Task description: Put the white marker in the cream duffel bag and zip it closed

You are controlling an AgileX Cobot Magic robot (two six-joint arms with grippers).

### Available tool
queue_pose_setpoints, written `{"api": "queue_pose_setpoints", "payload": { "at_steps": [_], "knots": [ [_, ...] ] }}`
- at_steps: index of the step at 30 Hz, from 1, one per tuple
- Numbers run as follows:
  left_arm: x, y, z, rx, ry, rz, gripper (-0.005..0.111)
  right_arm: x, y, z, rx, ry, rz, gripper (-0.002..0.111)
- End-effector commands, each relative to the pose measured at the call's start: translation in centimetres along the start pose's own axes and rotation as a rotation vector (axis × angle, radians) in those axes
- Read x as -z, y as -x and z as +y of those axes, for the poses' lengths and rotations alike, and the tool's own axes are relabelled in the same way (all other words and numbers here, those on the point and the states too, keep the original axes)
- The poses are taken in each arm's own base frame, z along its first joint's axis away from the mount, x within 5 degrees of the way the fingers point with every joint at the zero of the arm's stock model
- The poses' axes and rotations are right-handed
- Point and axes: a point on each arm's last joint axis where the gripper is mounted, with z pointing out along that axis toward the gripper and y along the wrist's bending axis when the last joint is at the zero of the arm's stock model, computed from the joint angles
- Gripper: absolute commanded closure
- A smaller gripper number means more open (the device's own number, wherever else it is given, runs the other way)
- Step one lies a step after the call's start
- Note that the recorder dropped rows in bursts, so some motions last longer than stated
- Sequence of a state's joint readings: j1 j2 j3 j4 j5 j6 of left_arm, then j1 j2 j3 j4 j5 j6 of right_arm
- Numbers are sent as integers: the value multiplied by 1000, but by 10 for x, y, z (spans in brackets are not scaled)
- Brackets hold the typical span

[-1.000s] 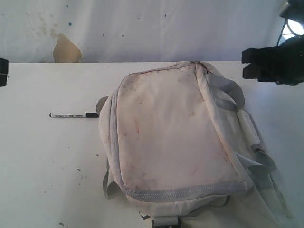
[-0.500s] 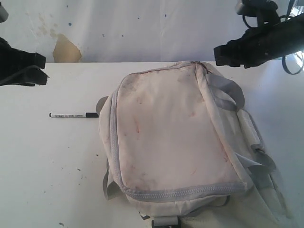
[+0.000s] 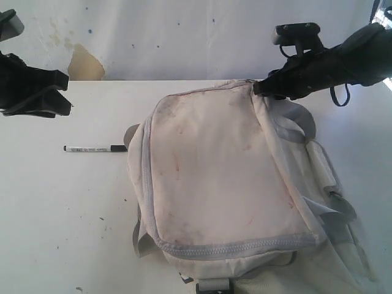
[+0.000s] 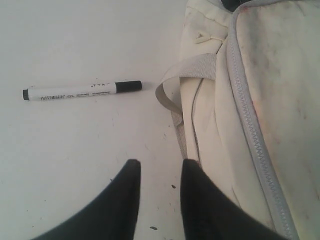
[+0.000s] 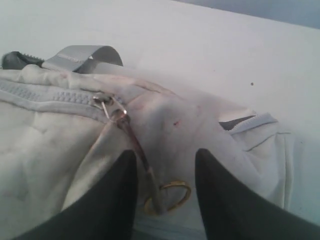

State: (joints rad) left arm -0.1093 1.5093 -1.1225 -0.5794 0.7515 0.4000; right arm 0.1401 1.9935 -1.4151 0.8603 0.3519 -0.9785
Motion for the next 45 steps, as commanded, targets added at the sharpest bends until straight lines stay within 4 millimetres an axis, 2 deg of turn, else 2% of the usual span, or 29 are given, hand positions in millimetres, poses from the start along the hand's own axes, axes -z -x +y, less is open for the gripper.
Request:
{"api": "queue_pose_setpoints", "payload": {
  "at_steps": [1, 5, 9, 14, 19, 27, 30, 41, 43, 45],
  "knots": [
    [1, 1, -2, 2, -9, -4, 78, -1, 2, -2, 13, -14, -10, 72],
    [1, 1, -2, 2, -8, -6, 78, -1, -1, 2, 11, 30, 18, 75],
    [1, 1, -2, 2, -9, -4, 78, -4, -3, 0, 9, 17, 16, 84],
    [1, 1, -2, 2, -9, -4, 78, -10, -8, 0, 4, 29, 38, 108],
    [1, 1, -2, 2, -8, -5, 78, 4, 5, 0, 9, -5, -18, 108],
    [1, 1, -2, 2, -8, -5, 78, 33, 28, 9, -244, 55, -57, 108],
    [1, 1, -2, 2, -9, -3, 78, 37, 32, 14, -253, 104, -35, 108],
    [1, 2, -3, 13, -17, -11, 78, 40, 19, 34, -297, 303, 146, 108],
    [1, 4, -4, 32, -27, -33, 78, 40, 19, 34, -291, 306, 149, 100],
    [-1, 4, -5, 66, -57, -32, 78, 40, 19, 34, -292, 307, 148, 80]
  ]
}}
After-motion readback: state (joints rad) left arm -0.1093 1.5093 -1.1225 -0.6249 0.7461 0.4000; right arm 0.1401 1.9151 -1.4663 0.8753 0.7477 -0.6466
